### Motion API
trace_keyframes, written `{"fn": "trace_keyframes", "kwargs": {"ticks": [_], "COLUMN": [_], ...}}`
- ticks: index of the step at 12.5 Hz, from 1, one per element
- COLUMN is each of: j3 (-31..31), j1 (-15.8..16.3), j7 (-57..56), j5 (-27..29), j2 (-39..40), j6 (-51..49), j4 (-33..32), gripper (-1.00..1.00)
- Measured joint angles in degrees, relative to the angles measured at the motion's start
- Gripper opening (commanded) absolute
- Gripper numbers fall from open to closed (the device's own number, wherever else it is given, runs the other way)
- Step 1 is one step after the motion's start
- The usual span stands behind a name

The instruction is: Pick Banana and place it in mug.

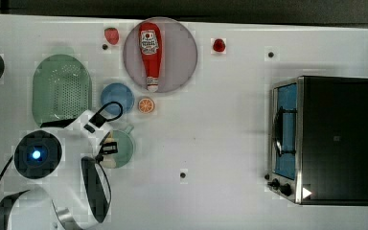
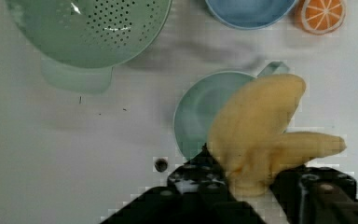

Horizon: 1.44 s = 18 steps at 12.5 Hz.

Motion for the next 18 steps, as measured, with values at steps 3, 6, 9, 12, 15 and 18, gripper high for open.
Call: {"fn": "trace_keyframes", "kwargs": {"ticks": [3,6,9,12,15,18], "j3": [0.1,-0.7,0.3,-0.3,-1.6,-7.3], "j1": [-0.9,-1.5,-1.9,-1.2,-1.4,-1.1], "j7": [2.3,3.1,4.6,5.0,5.3,5.6], "j5": [-2.0,-5.0,-4.9,-2.9,-3.5,-5.3], "j2": [7.1,11.1,12.1,11.4,6.8,-3.3], "j6": [5.4,8.8,11.0,11.2,10.1,1.1], "j4": [-1.5,-3.1,-2.2,-1.7,-1.1,0.4], "gripper": [-0.29,0.41,1.00,1.00,1.00,1.00]}}
